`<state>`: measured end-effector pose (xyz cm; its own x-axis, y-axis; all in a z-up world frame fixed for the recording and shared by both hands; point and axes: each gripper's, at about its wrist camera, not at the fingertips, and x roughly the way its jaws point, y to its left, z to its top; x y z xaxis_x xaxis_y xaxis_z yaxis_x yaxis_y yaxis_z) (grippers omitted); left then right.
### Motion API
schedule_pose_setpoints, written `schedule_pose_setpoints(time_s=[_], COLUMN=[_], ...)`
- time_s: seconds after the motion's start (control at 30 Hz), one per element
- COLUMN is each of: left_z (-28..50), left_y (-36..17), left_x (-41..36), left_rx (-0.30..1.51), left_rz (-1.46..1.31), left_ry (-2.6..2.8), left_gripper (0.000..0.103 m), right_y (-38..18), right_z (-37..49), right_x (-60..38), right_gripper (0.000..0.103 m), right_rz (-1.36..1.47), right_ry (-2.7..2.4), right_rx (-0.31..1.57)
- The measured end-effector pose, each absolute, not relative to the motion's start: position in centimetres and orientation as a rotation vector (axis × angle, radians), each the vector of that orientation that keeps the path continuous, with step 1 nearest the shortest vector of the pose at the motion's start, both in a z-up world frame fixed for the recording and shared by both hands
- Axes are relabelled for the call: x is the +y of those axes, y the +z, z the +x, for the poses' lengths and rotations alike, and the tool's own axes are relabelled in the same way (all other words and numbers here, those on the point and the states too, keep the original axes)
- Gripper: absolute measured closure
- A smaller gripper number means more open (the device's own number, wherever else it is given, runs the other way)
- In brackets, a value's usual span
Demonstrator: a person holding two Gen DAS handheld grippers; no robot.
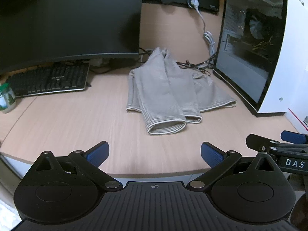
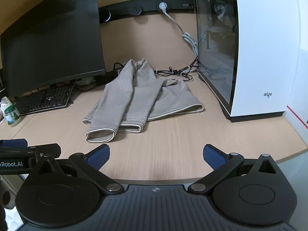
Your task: Fold clothes
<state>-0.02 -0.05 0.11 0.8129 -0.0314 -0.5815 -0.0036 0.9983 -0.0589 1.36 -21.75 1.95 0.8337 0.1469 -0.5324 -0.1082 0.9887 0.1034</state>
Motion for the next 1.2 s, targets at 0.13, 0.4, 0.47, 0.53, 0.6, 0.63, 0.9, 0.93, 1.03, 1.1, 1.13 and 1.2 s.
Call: schedule_pose_setpoints(time_s=[0.13,0.4,0.47,0.53,0.6,0.63,0.9,0.93,1.03,1.1,1.13,1.2], left_z=[-0.1,0.0,0.0,0.0,0.0,0.0,0.0,0.1,0.2,0.2,0.2,0.2], left_y=[0.5,0.2,0.2,0.2,0.2,0.2,0.1,0.1,0.0,-0.1,-0.1,-0.2], left_x=[-0.3,1.0,1.0,1.1,1.1,1.1,1.1,1.1,0.9,0.8,0.7,0.5], left_rx=[0.628,0.644,0.645,0.647,0.648,0.649,0.656,0.658,0.661,0.662,0.661,0.660], left_rz=[-0.048,-0.089,-0.091,-0.093,-0.095,-0.096,-0.096,-0.095,-0.094,-0.093,-0.092,-0.089], left_ry=[-0.002,-0.005,-0.001,0.002,0.005,0.007,0.011,0.010,0.008,0.005,0.003,0.000], left_gripper=[0.000,0.000,0.000,0.000,0.000,0.000,0.000,0.000,0.000,0.000,0.000,0.000], right_y=[1.9,2.5,2.4,1.9,1.9,1.9,1.9,1.9,1.8,1.8,1.8,1.8], right_z=[1.7,1.5,1.3,1.1,1.2,1.3,1.6,1.6,1.7,1.7,1.7,1.7], right_x=[-22.1,-21.3,-20.9,-20.5,-20.4,-20.4,-20.7,-20.8,-21.0,-21.1,-21.2,-21.4], right_gripper=[0.000,0.000,0.000,0.000,0.000,0.000,0.000,0.000,0.000,0.000,0.000,0.000], right_rz=[0.078,0.053,0.043,0.033,0.035,0.036,0.052,0.053,0.056,0.057,0.058,0.061], right_ry=[0.138,0.145,0.150,0.155,0.159,0.161,0.160,0.160,0.158,0.155,0.153,0.150], right_rx=[0.597,0.605,0.593,0.582,0.588,0.591,0.598,0.599,0.600,0.601,0.602,0.603])
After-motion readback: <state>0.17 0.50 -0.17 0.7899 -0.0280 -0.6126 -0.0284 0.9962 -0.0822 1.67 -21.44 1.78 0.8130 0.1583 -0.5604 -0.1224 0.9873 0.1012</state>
